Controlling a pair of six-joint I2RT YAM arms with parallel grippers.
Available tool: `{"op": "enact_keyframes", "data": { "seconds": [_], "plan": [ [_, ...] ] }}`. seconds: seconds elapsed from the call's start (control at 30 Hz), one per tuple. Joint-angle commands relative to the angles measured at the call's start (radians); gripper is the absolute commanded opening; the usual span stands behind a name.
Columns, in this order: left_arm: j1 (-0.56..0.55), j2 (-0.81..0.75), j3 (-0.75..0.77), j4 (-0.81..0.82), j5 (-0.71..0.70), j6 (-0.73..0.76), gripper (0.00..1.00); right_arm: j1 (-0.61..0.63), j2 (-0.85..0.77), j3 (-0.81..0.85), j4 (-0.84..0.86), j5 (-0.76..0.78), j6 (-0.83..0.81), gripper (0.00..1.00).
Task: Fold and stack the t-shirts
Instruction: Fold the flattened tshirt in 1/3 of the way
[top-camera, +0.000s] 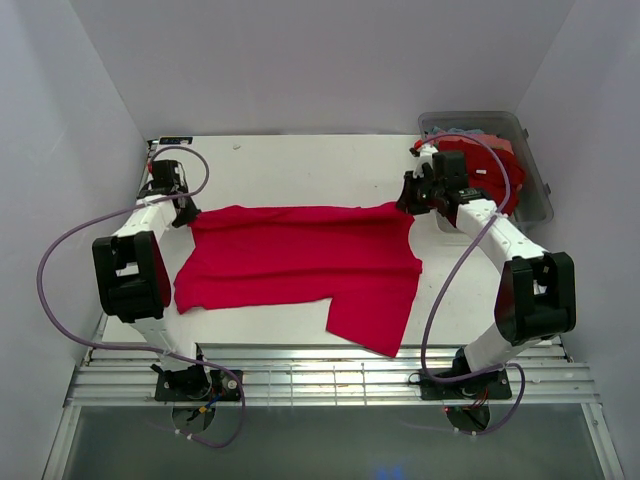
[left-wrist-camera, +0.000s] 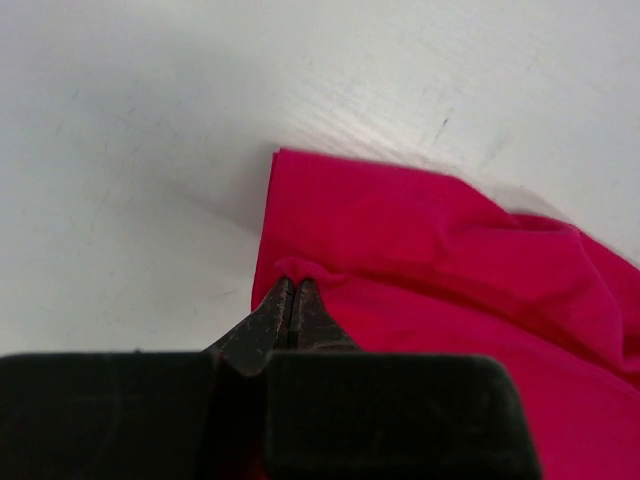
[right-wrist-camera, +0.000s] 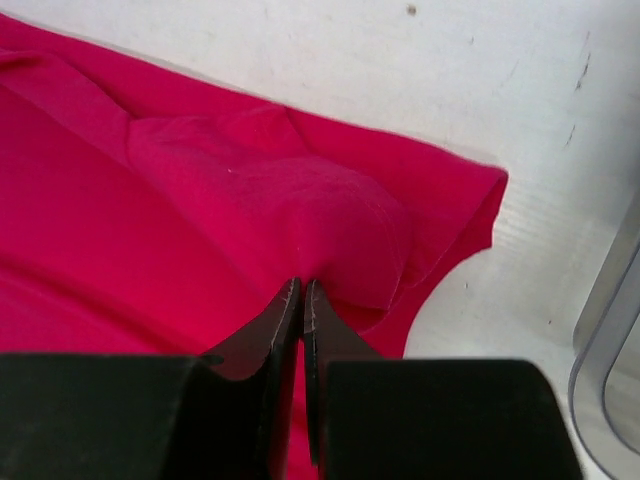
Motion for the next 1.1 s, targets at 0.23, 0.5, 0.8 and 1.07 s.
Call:
{"op": "enact_keyframes", "data": {
  "seconds": [0.23, 0.5, 0.8, 1.07],
  "plan": [
    [0.001, 0.02, -0.045, -0.165, -0.077, -0.021, 0.06, 0.006, -0.081, -0.156, -0.075, 0.088, -0.048, 0.08],
    [0.001, -0.03, -0.053, -0.204, -0.135, -0.057, 0.7, 0.017, -0.037, -0.092, -0.299, 0.275, -0.04, 0.28],
    [0.001, -0.142, 0.03, -0.15, -0.12, -0.079, 0.67, 0.017, -0.051, -0.008, -0.164, 0.208, -0.031, 0.47],
    [0.001, 0.026, 0.14, -0.15, -0.079, -0.061, 0.43, 0.017, 0.184, 0.16, -0.143, 0.22, -0.009, 0.41]
  ]
}}
